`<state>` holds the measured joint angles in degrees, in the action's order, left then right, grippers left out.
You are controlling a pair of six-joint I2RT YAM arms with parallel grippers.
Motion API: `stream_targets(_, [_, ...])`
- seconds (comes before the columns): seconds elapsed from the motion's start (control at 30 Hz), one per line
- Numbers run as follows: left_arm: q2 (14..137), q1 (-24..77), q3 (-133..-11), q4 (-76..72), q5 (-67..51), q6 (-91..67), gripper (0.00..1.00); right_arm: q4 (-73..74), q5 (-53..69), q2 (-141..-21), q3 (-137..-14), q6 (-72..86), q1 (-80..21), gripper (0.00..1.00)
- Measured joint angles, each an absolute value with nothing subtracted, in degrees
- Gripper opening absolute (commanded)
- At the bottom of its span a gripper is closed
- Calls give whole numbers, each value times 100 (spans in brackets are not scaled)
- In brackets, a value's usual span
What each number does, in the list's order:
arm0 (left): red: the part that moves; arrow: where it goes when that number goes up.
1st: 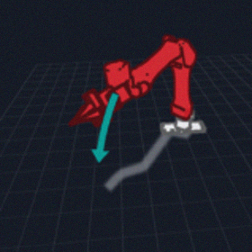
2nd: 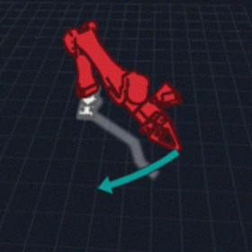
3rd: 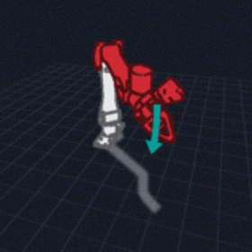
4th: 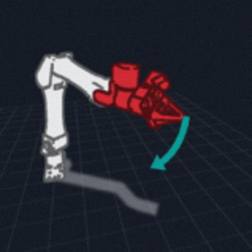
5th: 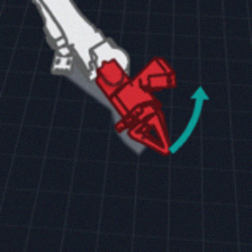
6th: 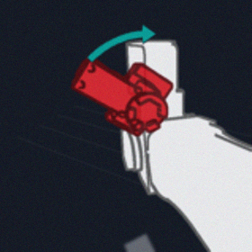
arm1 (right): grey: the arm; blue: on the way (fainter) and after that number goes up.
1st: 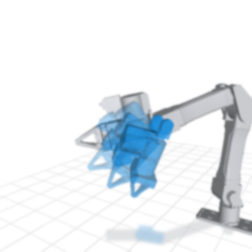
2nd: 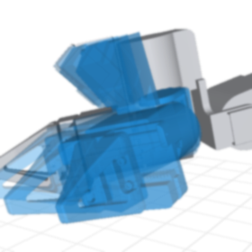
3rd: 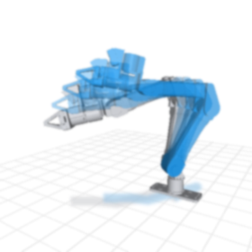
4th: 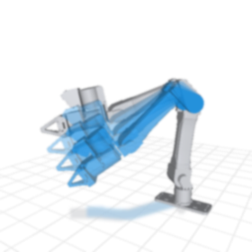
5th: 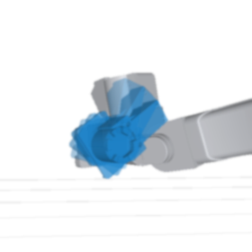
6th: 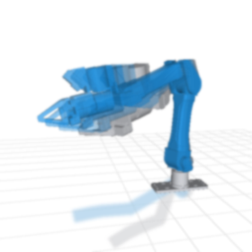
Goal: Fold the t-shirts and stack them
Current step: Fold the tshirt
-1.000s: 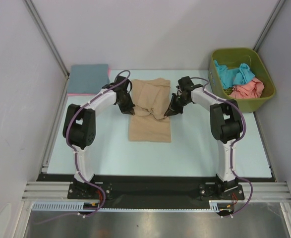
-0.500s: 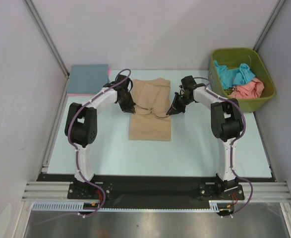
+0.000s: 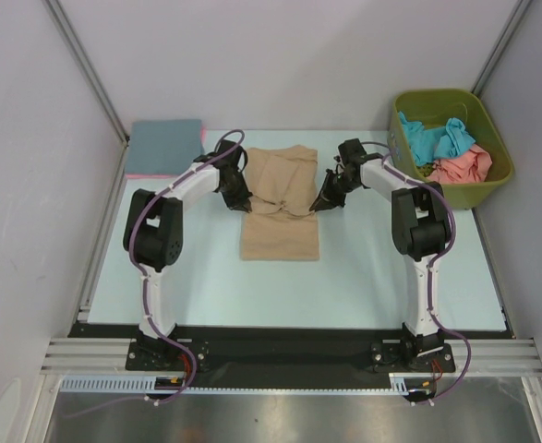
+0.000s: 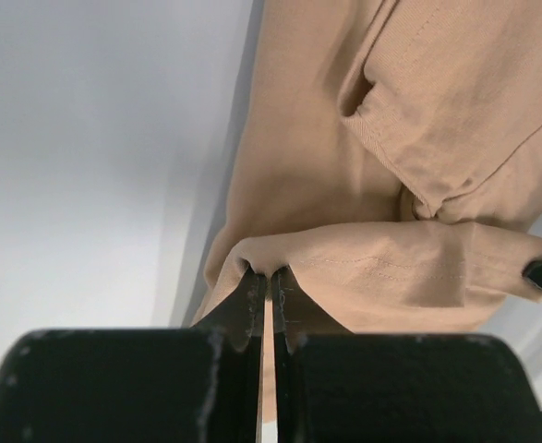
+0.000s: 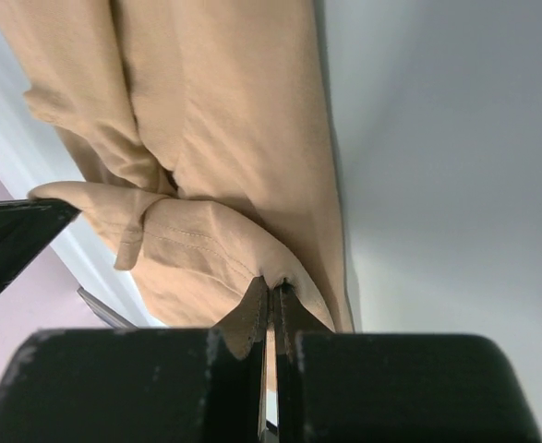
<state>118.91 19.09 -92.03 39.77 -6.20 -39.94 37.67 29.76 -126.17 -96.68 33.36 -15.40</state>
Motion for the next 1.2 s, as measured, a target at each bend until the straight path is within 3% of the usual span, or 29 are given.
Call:
stream_targets(0.53, [12156, 1865, -9494, 4045, -615, -3994, 1, 3787, 3009, -12862, -9931, 3339, -1468, 1])
stream_targets(0.57, [12156, 1859, -9496, 4042, -617, -3994, 8, 3787, 3022, -12884, -9966, 3339, -1459, 3])
stream_targets(0.63, [12156, 1848, -9496, 4042, -617, -3983, 20, 3787, 3039, -12916, -10012, 3341, -1441, 12])
stream_targets(0.67, [12156, 1844, -9496, 4045, -617, -3968, 33, 3793, 3050, -12934, -10036, 3321, -1428, 17])
stream_targets(0.7, [12156, 1844, -9496, 4042, -613, -3898, 41, 3811, 3050, -12949, -10066, 3293, -1420, 33])
stream_targets(0.77, [12143, 1844, -9496, 4047, -484, -3785, 57, 3983, 2939, -13008, -10250, 3177, -1376, 47])
stream_targets(0.8, [12116, 1848, -9494, 4049, -392, -3695, 59, 4115, 2834, -13037, -10396, 3063, -1350, 58])
stream_targets(0.87, [11948, 1876, -9417, 4053, -132, -3522, 61, 4364, 2569, -13037, -10652, 2770, -1295, 64])
stream_targets(0.93, [11620, 1911, -9253, 4053, 69, -3352, 61, 4547, 2327, -12962, -10792, 2499, -1269, 65])
stream_targets(1.03, [10787, 2045, -8844, 4001, 185, -3118, 48, 4770, 2095, -12573, -10562, 2233, -1240, 65])
stream_targets(1.07, [10455, 2130, -8650, 3892, 119, -3059, 38, 4812, 2069, -12411, -10414, 2191, -1258, 64])
stream_targets(1.17, [9697, 2423, -8018, 3446, -447, -3013, 18, 4744, 2185, -11579, -9491, 2112, -1468, 56])
stream_targets(1.2, [9544, 2534, -7784, 3245, -687, -3039, 15, 4659, 2322, -11327, -9201, 2119, -1605, 41])
